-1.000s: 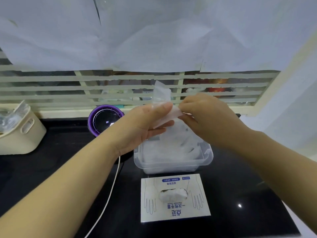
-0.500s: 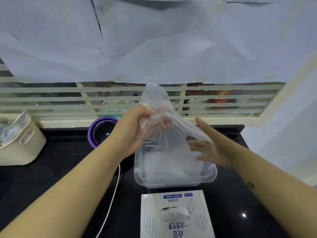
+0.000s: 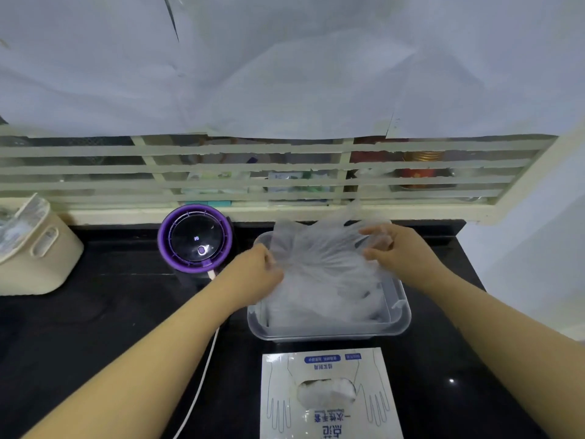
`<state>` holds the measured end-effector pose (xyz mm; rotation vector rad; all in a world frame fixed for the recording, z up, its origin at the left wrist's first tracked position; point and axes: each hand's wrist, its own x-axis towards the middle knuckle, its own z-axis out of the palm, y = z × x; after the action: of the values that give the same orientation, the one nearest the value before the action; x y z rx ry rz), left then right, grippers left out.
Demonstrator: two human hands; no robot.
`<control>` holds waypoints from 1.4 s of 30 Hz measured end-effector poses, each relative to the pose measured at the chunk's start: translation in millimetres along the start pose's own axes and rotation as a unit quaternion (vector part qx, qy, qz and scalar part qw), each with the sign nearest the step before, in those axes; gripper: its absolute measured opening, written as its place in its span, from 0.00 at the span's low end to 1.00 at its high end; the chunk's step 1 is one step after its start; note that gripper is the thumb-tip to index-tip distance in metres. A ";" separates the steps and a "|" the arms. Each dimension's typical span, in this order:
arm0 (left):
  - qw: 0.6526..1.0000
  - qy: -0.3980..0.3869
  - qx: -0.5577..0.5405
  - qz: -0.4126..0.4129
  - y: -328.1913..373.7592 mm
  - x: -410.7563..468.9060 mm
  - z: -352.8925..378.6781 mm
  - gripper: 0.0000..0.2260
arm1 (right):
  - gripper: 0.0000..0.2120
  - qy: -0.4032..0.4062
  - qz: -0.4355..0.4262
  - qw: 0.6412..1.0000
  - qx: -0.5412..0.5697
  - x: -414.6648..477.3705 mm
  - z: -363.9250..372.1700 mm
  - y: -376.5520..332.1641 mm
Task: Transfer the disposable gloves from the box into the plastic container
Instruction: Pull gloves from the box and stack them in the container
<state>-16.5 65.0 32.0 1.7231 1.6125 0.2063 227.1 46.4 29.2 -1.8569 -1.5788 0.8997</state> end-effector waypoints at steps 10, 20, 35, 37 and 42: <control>0.893 0.045 0.346 0.284 9.5 21.5 35.6 0.19 | 0.16 0.001 -0.089 0.928 -0.363 17.6 34.8 22.8; 0.821 -0.210 0.509 0.154 2.5 65.1 73.7 0.15 | 0.35 -0.013 -0.140 0.886 -0.442 19.9 29.6 25.6; 0.857 -0.228 0.451 0.098 -12.2 75.8 84.2 0.31 | 0.21 -0.334 0.012 0.771 -0.542 29.2 77.3 17.4; 0.856 -0.227 0.456 0.089 -16.6 76.6 85.8 0.35 | 0.13 -0.321 -0.033 0.729 -0.603 23.6 77.2 13.2; 0.845 -0.225 0.475 0.097 -21.6 78.1 88.5 0.40 | 0.21 -0.249 -0.053 0.771 -0.583 26.0 25.8 -38.4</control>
<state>33.1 98.5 -72.0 2.4024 1.2205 -1.0051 185.4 78.1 38.3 -2.3033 -3.0066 0.2940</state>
